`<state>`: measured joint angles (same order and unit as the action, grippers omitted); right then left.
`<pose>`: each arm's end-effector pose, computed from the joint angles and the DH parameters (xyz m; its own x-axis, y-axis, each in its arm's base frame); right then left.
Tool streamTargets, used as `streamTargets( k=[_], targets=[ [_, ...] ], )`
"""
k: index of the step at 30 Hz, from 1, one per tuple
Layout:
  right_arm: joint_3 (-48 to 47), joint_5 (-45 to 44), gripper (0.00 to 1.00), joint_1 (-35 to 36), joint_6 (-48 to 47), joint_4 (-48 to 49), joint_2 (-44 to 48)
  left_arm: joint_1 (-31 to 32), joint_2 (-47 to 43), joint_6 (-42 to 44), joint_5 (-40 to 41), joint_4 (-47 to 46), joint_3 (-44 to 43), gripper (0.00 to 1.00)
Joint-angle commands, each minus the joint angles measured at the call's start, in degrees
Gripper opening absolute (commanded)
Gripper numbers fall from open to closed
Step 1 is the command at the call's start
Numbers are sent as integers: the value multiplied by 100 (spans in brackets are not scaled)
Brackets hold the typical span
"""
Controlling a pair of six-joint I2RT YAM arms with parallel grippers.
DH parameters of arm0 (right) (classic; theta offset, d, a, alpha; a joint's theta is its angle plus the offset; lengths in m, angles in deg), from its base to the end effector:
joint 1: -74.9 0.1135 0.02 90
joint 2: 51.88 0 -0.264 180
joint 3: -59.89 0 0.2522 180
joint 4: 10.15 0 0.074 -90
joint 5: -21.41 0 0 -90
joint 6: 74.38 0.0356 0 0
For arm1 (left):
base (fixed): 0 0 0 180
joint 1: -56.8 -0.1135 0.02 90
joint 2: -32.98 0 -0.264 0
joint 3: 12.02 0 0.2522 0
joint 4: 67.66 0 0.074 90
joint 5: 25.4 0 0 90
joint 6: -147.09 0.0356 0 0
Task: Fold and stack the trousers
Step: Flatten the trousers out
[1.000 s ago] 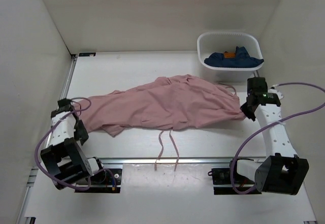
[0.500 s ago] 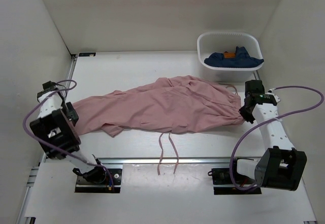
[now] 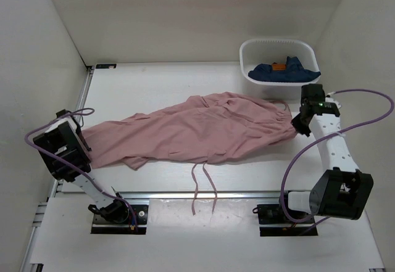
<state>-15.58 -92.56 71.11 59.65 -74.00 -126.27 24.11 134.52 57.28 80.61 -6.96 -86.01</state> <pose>0.2484 -0.0309 0.2778 -0.4670 0.6674 -0.5800 0.7934 0.6058 0.0583 0.2469 0.1701 0.1473 -0.8430 -0.5372 -0.0296 -0.5234 0.8062 0.2758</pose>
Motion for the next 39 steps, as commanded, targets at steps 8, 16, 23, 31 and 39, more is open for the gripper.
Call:
streamTargets(
  k=[8, 16, 23, 31, 39],
  targets=[
    [-1510, -387, 0, -350, 386, -1195, 1336, -1099, -1548, -19, 25, 973, -1385, 14],
    [-96, -1716, 77, -350, 1889, -2733, 2447, -1214, -2471, -19, 1132, 1573, 1124, 42],
    [-218, -1718, 91, -350, 698, -1466, 2316, -1109, -2315, -19, 1089, 1423, 629, 100],
    [-798, 358, 89, -26, -720, 51, 184, 225, -610, -19, -615, 1757, -2247, 100],
    [-1000, 884, 89, 370, -492, 1229, -1375, 1414, 331, -19, -766, 1020, -1923, 100]
  ],
)
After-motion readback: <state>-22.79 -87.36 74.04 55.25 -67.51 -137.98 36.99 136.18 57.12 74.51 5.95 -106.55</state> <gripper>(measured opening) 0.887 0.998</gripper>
